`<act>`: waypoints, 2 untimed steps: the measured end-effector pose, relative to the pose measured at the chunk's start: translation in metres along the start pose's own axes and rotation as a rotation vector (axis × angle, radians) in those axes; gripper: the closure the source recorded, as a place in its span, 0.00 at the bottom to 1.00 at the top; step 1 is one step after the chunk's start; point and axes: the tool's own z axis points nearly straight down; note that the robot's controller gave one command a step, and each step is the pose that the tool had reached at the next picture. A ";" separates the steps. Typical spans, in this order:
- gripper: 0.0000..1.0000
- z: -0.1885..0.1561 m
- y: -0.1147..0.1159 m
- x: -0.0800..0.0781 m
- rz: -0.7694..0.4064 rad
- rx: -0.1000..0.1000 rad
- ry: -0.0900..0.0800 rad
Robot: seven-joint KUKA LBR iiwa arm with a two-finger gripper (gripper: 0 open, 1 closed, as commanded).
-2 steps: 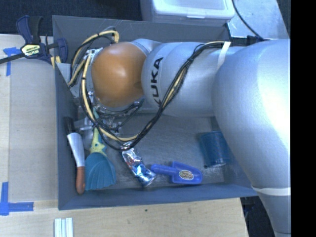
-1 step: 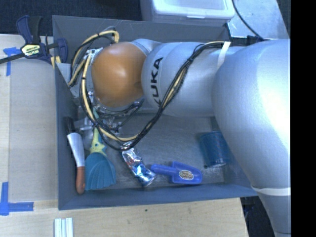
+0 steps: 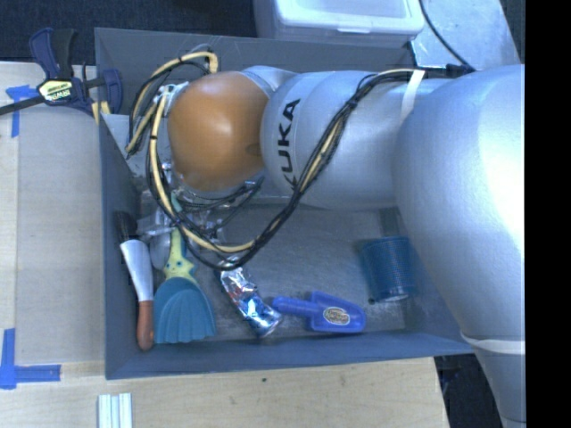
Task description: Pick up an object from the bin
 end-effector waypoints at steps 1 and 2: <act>1.00 -0.036 0.001 -0.002 -0.003 -0.006 0.000; 1.00 -0.066 0.002 -0.002 -0.001 -0.015 0.004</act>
Offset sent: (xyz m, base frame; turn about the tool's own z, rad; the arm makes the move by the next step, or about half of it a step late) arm -0.0015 0.0008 0.1034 -0.0008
